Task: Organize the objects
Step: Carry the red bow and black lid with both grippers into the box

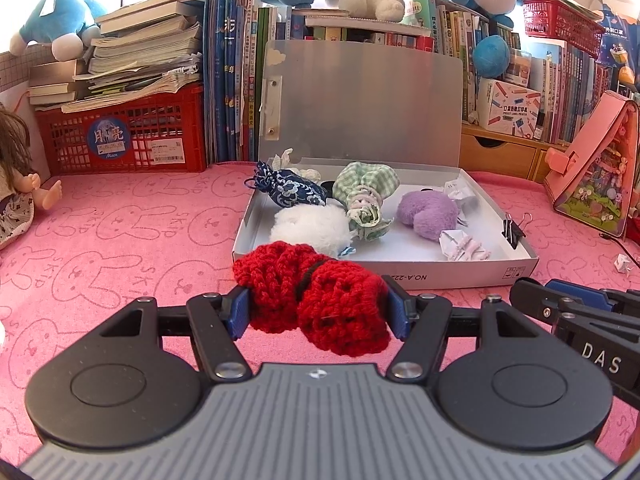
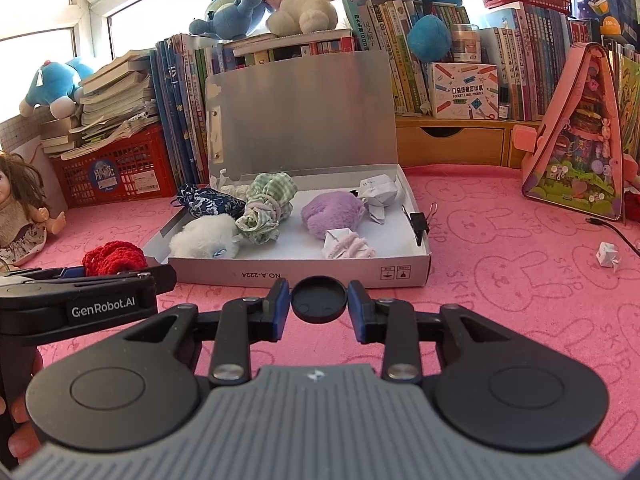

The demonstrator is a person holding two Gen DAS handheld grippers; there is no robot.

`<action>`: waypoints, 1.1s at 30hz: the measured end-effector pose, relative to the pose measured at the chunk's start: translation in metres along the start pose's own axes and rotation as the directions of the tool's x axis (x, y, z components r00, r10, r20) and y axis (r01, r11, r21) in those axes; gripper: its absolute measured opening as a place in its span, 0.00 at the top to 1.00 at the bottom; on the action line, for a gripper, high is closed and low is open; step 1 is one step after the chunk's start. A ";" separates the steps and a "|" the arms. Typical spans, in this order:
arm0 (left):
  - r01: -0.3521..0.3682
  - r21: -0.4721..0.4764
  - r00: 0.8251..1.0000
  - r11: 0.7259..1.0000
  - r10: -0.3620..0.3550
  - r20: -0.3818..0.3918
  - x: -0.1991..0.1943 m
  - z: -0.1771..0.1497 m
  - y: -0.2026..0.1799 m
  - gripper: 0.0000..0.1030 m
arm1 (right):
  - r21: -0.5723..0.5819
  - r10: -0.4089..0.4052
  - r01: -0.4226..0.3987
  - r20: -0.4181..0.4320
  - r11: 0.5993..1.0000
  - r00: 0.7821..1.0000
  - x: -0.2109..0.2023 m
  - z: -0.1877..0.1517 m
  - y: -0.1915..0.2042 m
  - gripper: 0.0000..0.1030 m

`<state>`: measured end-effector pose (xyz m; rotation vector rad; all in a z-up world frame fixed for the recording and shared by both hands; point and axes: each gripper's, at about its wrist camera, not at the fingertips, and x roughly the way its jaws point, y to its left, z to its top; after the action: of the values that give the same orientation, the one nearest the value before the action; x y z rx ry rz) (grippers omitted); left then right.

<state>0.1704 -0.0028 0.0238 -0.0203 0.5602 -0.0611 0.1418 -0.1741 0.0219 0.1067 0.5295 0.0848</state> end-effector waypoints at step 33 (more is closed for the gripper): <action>0.137 -0.053 0.990 0.989 -0.135 0.033 0.073 0.060 0.013 0.33 | 0.159 0.095 -0.079 -0.098 0.984 0.991 0.070 0.073 -0.053 0.63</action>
<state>0.2647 0.0062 0.0358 -0.1128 0.5305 -0.1781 0.2417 -0.2251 0.0435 0.2788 0.6365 0.1353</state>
